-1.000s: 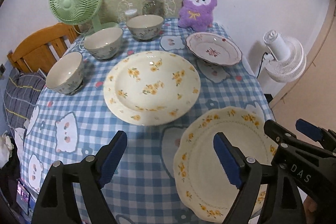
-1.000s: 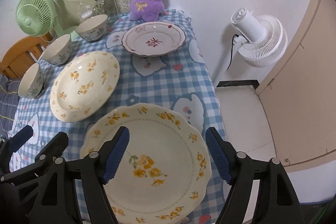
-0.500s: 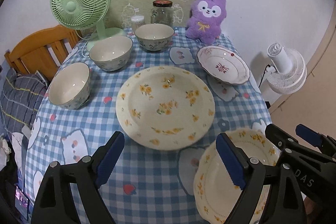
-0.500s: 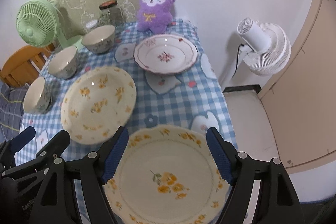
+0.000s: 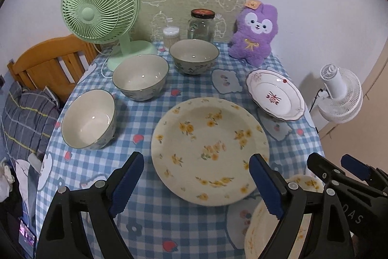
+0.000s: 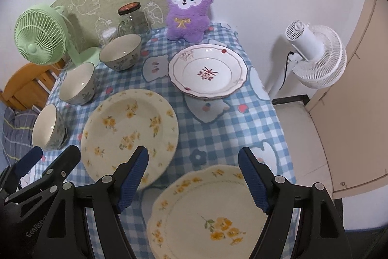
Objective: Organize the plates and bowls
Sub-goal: 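Move both grippers to the dotted-rim yellow-flower plate and grip its rim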
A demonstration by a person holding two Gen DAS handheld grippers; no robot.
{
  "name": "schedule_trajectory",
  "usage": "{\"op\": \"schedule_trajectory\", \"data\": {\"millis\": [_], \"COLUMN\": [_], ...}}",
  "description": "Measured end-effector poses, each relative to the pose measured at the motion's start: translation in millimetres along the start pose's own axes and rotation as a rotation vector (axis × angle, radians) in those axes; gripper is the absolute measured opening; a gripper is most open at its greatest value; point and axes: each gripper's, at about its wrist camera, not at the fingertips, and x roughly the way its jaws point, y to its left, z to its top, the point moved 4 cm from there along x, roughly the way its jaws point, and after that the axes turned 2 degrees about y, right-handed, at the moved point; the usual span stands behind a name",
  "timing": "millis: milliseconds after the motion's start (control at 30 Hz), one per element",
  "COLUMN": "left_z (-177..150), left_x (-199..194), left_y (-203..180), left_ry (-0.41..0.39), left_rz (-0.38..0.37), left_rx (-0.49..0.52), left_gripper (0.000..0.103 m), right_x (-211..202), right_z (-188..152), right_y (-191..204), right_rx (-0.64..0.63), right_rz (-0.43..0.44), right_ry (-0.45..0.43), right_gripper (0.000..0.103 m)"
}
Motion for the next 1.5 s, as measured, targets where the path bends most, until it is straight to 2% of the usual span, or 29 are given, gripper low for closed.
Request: {"op": "schedule_trajectory", "data": {"millis": [233,400,800,1133,1233,1500], "left_z": [12.8,21.4,36.4,34.6,32.6,26.2], "left_x": [20.2,32.4,70.3,107.4,116.7,135.2], "left_y": [13.4,20.2,32.6,42.1,43.6,43.7], "left_ry": [0.016,0.007,0.025,0.087,0.105,0.139], "left_rz": [0.015,0.032,0.008,0.038,0.055,0.068], "left_rx": [-0.004,-0.003,-0.023,-0.049,-0.047,-0.046], "left_gripper": [0.087,0.086,0.085,0.082,0.08,0.079], "right_x": [20.1,34.9,75.5,108.3,114.9,137.3], "right_z": [15.5,27.6,48.5,52.3,51.9,48.6], "right_y": [16.2,24.2,37.5,48.3,49.8,54.2], "right_rx": [-0.033,-0.023,-0.047,-0.078,-0.074,-0.075], "right_rz": [-0.008,0.028,0.019,0.023,0.048,0.067], "right_ry": [0.004,0.018,0.039,0.057,0.055,0.095], "right_gripper": [0.079,0.079,0.079,0.079,0.079,0.079]}}
